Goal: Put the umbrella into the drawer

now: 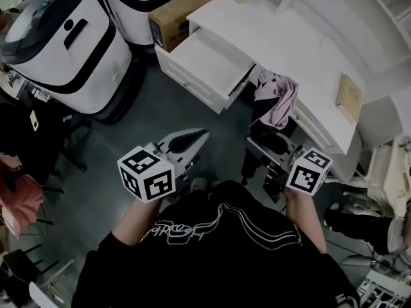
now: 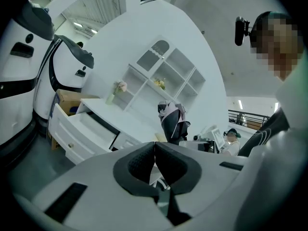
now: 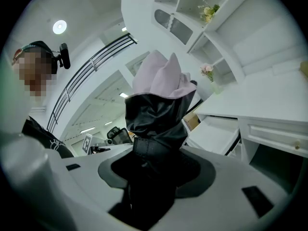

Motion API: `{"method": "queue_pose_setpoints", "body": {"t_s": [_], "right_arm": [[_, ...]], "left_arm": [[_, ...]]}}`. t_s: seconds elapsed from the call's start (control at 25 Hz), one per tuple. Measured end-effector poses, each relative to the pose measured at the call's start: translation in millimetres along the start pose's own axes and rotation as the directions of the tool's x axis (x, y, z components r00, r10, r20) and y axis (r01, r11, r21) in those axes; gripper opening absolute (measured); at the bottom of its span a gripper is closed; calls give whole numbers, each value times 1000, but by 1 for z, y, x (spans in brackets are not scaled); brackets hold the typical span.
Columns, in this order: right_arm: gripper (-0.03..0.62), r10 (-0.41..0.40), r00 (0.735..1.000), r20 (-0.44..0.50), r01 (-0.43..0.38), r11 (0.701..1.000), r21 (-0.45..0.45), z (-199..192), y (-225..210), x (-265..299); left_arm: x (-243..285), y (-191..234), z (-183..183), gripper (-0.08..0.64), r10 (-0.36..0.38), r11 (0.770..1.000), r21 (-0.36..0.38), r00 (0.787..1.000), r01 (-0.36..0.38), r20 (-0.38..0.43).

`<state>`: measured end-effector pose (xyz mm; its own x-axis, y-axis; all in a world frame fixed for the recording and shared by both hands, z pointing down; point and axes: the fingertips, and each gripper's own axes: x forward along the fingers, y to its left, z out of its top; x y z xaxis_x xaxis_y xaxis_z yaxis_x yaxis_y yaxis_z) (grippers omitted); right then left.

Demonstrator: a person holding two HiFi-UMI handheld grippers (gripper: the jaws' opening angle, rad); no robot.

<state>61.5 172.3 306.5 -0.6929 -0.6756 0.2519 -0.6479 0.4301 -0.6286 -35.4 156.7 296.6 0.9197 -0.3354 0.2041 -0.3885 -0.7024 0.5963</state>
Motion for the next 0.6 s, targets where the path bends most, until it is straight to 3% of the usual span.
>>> {"method": "queue_pose_setpoints", "body": {"t_s": [0.16,0.36,0.6], "right_arm": [[224,1,1000,3,-1,1000,-14,17,-15,11],[224,36,999,-35,-37,999,-6,64,-63,60],[224,35,986,-161,-47,996,-74,102,-131,133]], "left_arm": [[8,9,8,20,15,1000,-1,1000,-15,5],[42,57,51,20,78,997,-9,997,-78,11],[96,126,100,20,141,989,-50,990,-140,13]]}}
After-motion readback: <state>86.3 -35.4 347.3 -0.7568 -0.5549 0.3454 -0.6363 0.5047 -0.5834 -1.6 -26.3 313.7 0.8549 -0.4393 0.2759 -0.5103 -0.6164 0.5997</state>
